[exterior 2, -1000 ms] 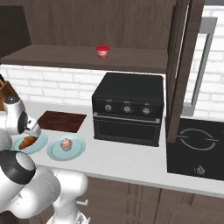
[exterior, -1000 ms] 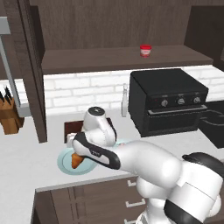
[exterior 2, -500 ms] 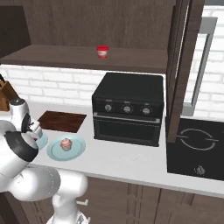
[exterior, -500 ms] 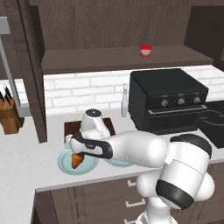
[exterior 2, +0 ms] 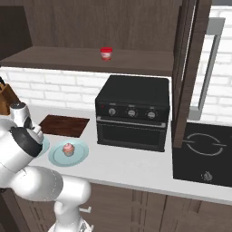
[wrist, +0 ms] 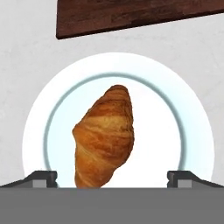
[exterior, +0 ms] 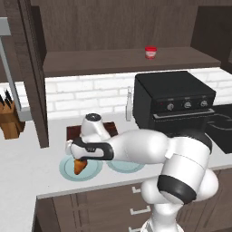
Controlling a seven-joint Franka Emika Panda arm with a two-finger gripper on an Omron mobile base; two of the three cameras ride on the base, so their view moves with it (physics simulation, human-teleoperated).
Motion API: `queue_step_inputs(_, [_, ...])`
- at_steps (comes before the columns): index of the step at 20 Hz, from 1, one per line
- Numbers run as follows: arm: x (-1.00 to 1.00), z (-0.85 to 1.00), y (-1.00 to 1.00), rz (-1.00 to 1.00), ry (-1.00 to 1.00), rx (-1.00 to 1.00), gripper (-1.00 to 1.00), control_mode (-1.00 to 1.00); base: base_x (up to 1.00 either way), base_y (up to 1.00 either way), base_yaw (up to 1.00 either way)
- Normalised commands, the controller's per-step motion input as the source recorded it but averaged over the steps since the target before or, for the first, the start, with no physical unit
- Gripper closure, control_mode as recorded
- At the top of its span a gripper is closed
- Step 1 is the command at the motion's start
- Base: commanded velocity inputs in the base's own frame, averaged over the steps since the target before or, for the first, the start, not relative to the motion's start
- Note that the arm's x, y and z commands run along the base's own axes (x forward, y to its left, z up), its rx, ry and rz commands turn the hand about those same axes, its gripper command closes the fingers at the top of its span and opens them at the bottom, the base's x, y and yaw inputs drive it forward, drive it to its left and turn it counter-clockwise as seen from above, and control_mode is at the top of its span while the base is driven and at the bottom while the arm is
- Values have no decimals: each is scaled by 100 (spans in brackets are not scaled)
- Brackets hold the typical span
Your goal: From the different types of pastries on the counter, select a croissant and place it on the cutting board. Then retrieve a jar of jam from the cabinet and place it alongside the croissant on the cutting board.
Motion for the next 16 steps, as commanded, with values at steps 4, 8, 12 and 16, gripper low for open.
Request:
queue_step_inputs(4, [3,-27,2,-2,1,-4,-100,-100,0,0,0])
queue_step_inputs(8, [5,-6,0,-4,0,0,-100,-100,0,0,0])
queue_step_inputs(12, [12,-6,1,-4,0,0,-100,-100,0,0,0])
queue_step_inputs(16, [13,-9,5,-2,0,0,-100,-100,0,0,0])
